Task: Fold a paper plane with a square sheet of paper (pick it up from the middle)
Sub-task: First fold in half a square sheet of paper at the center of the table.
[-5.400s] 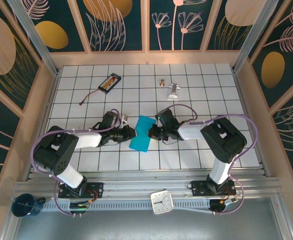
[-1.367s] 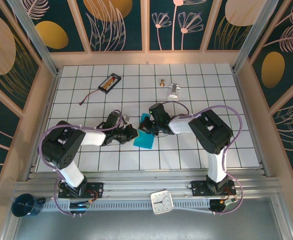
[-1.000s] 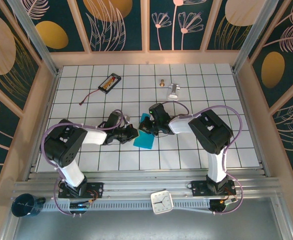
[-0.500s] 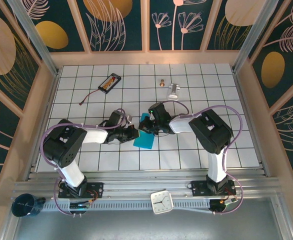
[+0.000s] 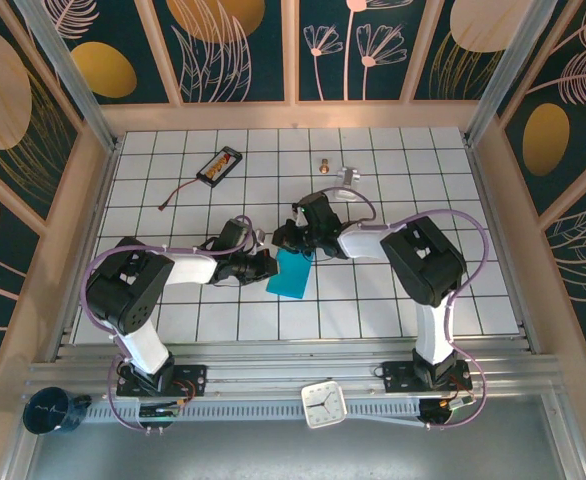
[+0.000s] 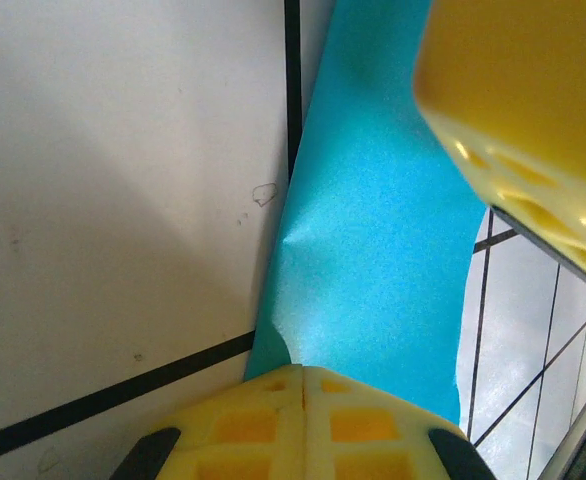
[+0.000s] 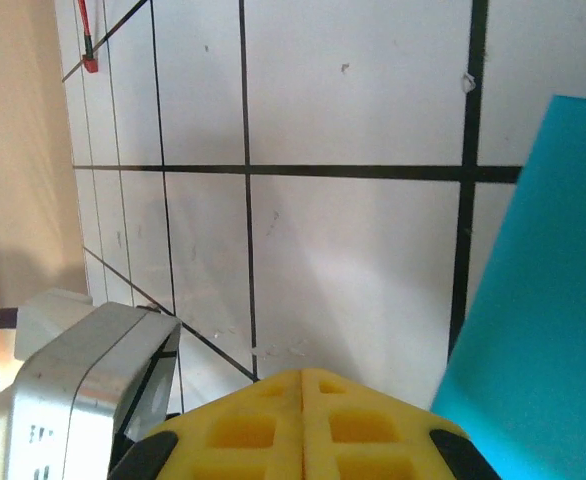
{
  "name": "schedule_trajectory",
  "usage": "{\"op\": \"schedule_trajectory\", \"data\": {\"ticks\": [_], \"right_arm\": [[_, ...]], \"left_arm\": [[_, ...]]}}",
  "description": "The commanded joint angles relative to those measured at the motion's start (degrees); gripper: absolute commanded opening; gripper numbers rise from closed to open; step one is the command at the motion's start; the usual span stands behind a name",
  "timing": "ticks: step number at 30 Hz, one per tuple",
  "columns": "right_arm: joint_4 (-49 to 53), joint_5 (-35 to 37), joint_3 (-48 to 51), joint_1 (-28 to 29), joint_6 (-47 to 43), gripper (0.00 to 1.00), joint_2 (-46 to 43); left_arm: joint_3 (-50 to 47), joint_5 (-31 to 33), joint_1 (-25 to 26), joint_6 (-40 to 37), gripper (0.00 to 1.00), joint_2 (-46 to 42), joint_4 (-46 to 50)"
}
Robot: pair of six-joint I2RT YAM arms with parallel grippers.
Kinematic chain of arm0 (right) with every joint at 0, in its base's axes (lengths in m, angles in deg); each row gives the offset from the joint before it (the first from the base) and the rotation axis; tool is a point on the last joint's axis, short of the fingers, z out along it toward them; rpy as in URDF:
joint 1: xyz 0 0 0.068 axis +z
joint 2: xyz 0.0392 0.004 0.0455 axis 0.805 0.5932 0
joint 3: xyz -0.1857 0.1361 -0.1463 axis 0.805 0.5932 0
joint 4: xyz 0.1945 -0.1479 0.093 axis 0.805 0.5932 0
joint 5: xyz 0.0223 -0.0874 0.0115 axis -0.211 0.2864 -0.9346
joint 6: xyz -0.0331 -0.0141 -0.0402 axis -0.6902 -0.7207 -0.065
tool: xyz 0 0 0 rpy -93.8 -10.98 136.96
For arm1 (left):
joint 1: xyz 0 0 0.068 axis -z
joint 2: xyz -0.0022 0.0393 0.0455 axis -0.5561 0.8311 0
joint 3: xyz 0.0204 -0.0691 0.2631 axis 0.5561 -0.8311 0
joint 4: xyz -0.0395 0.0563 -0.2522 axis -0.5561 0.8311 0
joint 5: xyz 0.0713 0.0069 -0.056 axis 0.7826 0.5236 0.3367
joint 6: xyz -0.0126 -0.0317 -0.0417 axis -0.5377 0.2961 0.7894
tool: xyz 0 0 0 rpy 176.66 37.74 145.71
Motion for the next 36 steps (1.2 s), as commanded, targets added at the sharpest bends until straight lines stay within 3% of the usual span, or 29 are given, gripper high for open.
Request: {"op": "schedule_trajectory", "data": {"ticks": [1, 36], "right_arm": [[3.3, -0.7, -1.6, 0.0, -2.0, 0.07, 2.5], [14.5, 3.6, -12.0, -7.4, -7.8, 0.05, 11.8]], "left_arm": [[-2.8, 6.7, -0.2, -2.2, 0.00, 4.4, 14.5], [-4.9, 12.8, -0.2, -9.6, 0.00, 7.5, 18.5]]}}
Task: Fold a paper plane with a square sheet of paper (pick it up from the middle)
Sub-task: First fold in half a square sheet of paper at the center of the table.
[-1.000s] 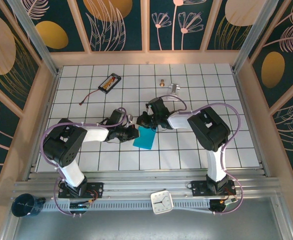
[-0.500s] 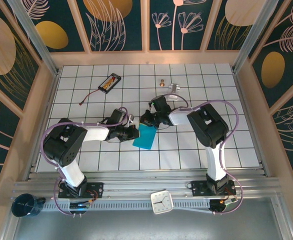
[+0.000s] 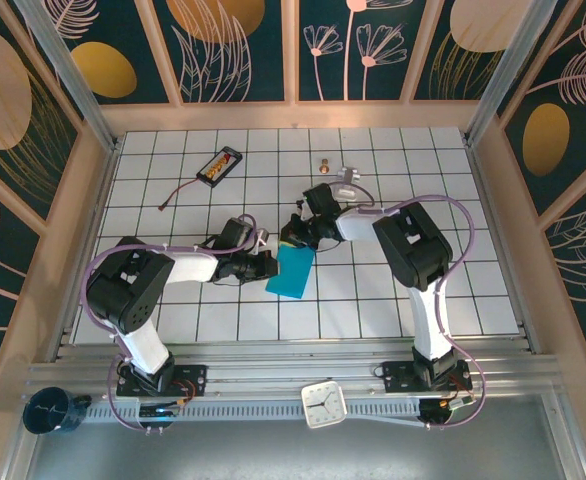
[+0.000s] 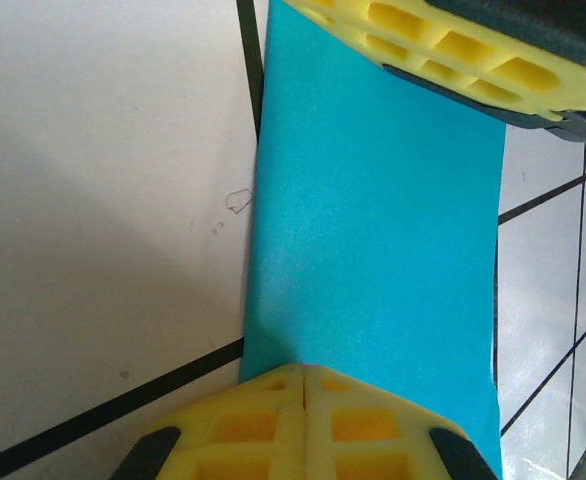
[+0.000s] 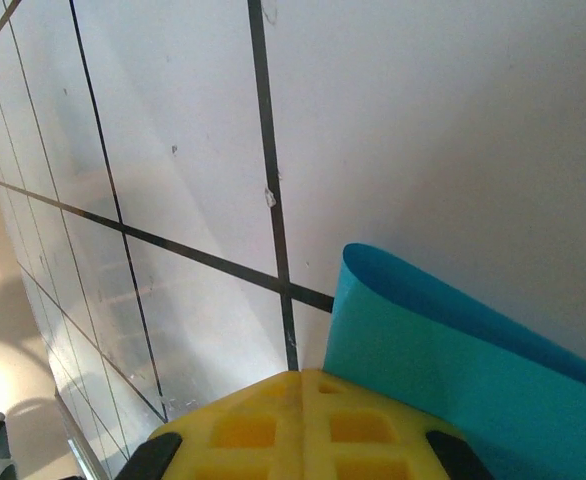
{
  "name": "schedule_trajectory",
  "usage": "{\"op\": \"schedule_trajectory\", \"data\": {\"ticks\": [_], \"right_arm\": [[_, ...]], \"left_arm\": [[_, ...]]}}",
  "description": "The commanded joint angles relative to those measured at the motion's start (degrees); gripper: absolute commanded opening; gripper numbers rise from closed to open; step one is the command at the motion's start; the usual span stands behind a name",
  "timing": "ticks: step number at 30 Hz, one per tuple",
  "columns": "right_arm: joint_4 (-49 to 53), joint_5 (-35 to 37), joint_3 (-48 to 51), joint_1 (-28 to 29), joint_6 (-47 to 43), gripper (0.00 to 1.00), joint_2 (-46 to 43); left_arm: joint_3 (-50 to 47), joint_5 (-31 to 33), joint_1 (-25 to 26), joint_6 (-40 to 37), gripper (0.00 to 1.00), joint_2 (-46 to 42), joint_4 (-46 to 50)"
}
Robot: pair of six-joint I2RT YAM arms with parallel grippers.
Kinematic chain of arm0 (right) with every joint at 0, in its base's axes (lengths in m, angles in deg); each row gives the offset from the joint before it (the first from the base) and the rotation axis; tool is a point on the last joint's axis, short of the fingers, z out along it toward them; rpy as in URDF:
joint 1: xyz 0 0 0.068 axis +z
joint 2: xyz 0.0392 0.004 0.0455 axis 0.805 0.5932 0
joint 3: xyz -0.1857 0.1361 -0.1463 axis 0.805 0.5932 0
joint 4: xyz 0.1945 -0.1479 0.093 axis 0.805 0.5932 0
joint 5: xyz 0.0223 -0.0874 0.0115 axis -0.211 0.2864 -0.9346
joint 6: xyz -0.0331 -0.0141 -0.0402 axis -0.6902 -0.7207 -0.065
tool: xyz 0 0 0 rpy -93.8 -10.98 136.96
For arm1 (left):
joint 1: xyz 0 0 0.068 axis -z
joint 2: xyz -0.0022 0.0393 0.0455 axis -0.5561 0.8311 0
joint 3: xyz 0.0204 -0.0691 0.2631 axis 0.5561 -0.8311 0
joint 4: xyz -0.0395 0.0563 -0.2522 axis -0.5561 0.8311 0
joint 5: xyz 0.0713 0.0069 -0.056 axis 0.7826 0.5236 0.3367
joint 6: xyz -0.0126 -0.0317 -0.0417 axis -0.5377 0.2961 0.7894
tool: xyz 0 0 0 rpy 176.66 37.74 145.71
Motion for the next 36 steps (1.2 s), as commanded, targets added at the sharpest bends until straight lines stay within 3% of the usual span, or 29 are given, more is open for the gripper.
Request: {"op": "schedule_trajectory", "data": {"ticks": [1, 27, 31, 36], "right_arm": [[1.3, 7.9, -2.0, -2.1, -2.0, 0.04, 3.6], [8.1, 9.9, -13.0, -9.2, -5.8, 0.04, 8.8], [9.7, 8.5, -15.4, -9.6, -9.1, 0.04, 6.4], [4.0, 4.3, -7.6, -7.9, -9.2, 0.05, -1.6]], "left_arm": [[-5.7, 12.5, -0.2, -2.7, 0.00, 6.7, 16.7], [-5.8, 13.0, -0.2, -3.2, 0.00, 5.9, 16.4], [-5.6, 12.9, -0.2, -3.0, 0.00, 5.3, 16.4], [-5.1, 12.7, -0.2, -2.9, 0.00, 5.0, 16.6]]}}
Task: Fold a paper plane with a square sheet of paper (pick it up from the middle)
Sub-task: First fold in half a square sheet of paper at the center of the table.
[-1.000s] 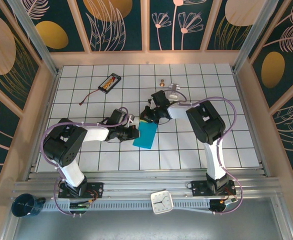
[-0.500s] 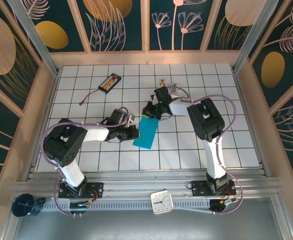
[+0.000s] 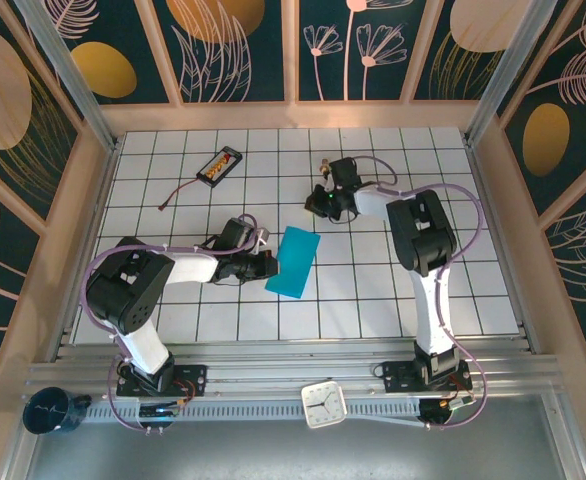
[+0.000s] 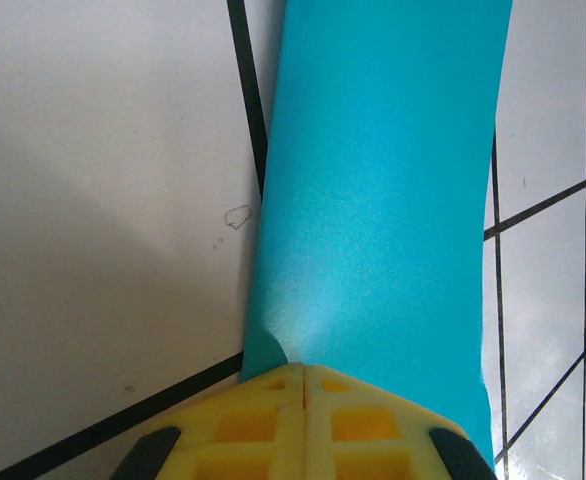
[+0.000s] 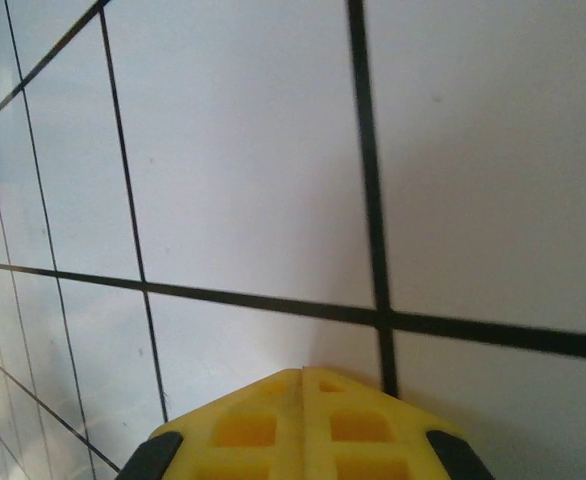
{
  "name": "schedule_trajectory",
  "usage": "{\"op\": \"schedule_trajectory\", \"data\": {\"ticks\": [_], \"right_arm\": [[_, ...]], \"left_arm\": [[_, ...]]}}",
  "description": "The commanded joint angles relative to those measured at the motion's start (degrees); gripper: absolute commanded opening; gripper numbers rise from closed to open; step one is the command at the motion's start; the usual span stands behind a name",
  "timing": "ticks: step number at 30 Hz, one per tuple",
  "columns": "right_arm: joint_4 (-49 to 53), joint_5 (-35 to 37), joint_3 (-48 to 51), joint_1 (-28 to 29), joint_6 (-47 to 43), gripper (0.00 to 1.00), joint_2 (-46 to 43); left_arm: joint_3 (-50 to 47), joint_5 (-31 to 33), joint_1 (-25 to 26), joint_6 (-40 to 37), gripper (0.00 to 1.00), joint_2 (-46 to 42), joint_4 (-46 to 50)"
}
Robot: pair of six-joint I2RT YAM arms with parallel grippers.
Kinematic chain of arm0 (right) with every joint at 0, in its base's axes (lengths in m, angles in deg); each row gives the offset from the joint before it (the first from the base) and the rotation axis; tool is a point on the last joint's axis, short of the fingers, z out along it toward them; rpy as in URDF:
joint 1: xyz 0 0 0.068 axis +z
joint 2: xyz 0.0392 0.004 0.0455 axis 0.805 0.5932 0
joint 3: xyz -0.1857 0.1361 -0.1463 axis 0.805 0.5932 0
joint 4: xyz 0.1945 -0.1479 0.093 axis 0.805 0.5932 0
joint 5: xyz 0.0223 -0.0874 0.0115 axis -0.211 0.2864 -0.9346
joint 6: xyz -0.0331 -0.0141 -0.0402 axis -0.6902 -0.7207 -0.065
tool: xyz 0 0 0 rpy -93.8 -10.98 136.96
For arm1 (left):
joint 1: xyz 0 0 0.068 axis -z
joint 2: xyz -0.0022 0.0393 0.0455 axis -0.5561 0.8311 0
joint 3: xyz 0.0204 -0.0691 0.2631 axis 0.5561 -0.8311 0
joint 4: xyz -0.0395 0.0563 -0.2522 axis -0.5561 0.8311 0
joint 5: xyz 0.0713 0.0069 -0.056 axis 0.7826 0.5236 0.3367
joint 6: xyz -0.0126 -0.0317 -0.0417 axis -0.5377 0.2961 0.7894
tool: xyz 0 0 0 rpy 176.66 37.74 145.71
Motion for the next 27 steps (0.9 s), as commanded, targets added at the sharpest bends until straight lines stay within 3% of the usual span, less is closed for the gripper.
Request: {"op": "schedule_trajectory", "data": {"ticks": [1, 11, 27], "right_arm": [[-2.9, -1.2, 5.1, 3.0, -1.3, 0.04, -7.6], [-8.1, -3.0, 11.3, 10.0, 2.2, 0.05, -8.9], [-8.8, -1.5, 13.8, 9.7, 0.9, 0.04, -4.0]], "left_arm": [[-4.8, 11.5, -0.5, -1.9, 0.00, 5.2, 17.4], [-4.6, 11.2, -0.4, -1.7, 0.00, 5.0, 17.3], [-0.7, 9.2, -0.4, -1.5, 0.00, 2.4, 19.6]]}}
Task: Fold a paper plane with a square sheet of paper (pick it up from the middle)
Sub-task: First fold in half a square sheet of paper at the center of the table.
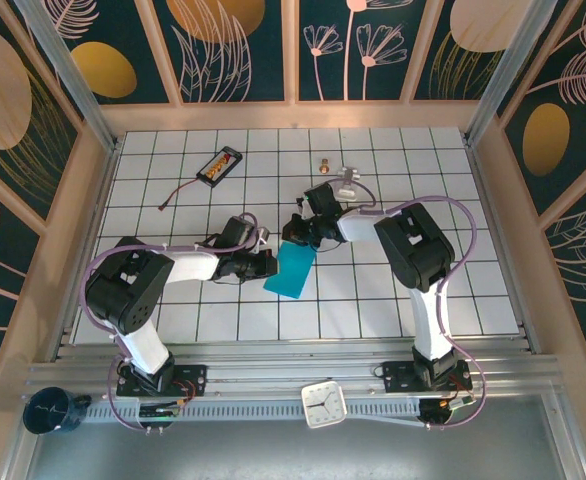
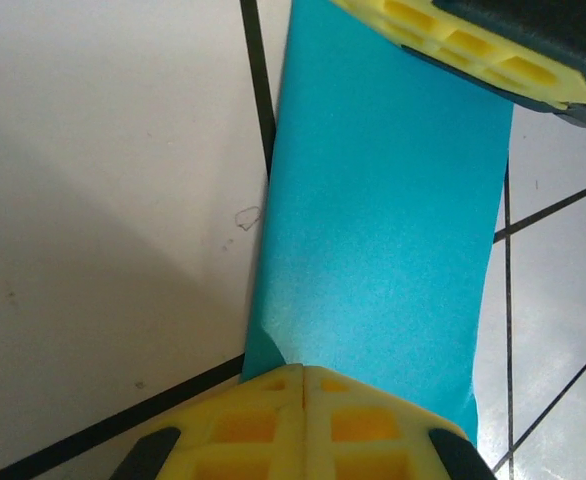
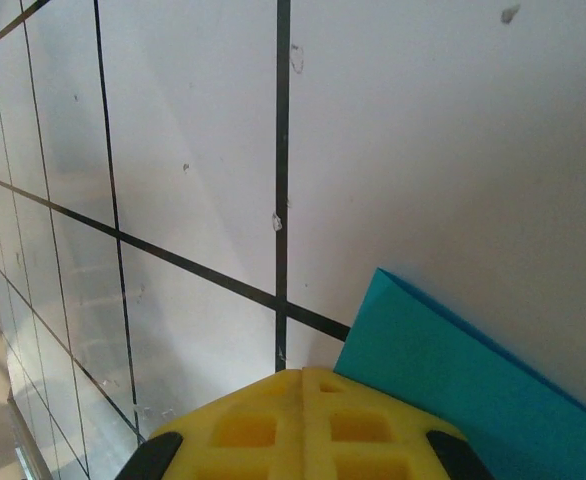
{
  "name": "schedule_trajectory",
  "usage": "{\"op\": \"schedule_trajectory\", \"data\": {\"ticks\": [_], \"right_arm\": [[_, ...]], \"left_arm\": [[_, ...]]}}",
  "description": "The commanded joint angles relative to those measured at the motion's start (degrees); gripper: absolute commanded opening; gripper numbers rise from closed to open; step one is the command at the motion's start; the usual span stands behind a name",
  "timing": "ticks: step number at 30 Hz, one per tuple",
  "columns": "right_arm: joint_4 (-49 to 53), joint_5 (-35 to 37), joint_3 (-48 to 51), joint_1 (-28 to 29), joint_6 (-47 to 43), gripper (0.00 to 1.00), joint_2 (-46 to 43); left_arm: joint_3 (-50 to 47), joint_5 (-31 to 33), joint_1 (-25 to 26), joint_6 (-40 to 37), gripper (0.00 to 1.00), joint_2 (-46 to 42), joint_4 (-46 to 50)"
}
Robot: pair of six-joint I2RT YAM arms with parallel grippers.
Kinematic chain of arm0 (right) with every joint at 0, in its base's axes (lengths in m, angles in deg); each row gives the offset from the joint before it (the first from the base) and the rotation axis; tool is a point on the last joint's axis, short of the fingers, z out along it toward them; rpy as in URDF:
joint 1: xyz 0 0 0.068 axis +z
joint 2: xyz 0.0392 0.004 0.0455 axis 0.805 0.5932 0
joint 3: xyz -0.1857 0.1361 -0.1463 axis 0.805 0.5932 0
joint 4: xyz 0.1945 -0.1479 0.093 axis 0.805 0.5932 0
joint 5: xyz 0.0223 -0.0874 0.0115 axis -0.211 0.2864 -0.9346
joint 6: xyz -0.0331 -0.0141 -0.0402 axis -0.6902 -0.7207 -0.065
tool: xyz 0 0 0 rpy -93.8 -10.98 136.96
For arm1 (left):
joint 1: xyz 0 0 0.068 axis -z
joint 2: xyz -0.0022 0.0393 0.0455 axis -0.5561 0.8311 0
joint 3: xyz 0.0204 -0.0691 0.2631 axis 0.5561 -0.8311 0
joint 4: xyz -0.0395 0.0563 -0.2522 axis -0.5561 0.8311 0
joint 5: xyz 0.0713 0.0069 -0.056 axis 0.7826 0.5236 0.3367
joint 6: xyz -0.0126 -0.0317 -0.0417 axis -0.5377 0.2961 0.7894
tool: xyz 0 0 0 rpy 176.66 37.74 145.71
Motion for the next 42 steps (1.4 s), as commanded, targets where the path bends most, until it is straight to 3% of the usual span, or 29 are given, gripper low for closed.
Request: {"op": "schedule_trajectory", "data": {"ticks": [1, 3, 10, 13, 15, 20, 31, 42], "right_arm": [[-0.2, 1.6, 1.2, -0.8, -1.4, 0.04, 2.0], [-0.1, 1.7, 1.8, -1.1, -1.7, 0.04, 2.1], [-0.4, 1.2, 3.7, -1.3, -3.5, 0.04, 2.1], [-0.7, 1.2, 4.5, -1.2, -4.0, 0.04, 2.0], [-1.1, 1.2, 5.0, -1.3, -4.2, 0.04, 1.9], [-1.6, 1.2, 5.5, -1.3, -4.4, 0.03, 1.7], [-1.5, 1.6, 6.2, -1.2, -4.6, 0.02, 1.4], [-0.3, 2.7, 5.7, -1.3, -5.1, 0.01, 1.7]], "left_arm": [[-2.0, 7.7, -0.6, -1.2, 0.00, 2.4, 16.4], [-0.6, 6.5, -0.5, -1.0, 0.00, 1.0, 17.0], [6.3, 1.5, -1.0, -0.3, 0.25, -4.9, 16.9], [7.9, -2.3, -1.8, 1.2, 0.27, -4.5, 13.4], [8.7, -3.7, -2.5, 2.0, 0.25, -3.2, 11.5], [11.3, -7.8, -4.2, 3.1, 0.00, 2.9, 8.2], [15.3, -10.7, -5.3, 2.3, 0.00, 10.2, 7.5], [4.1, -10.1, -5.3, 2.3, 0.00, 7.2, 8.0]]}}
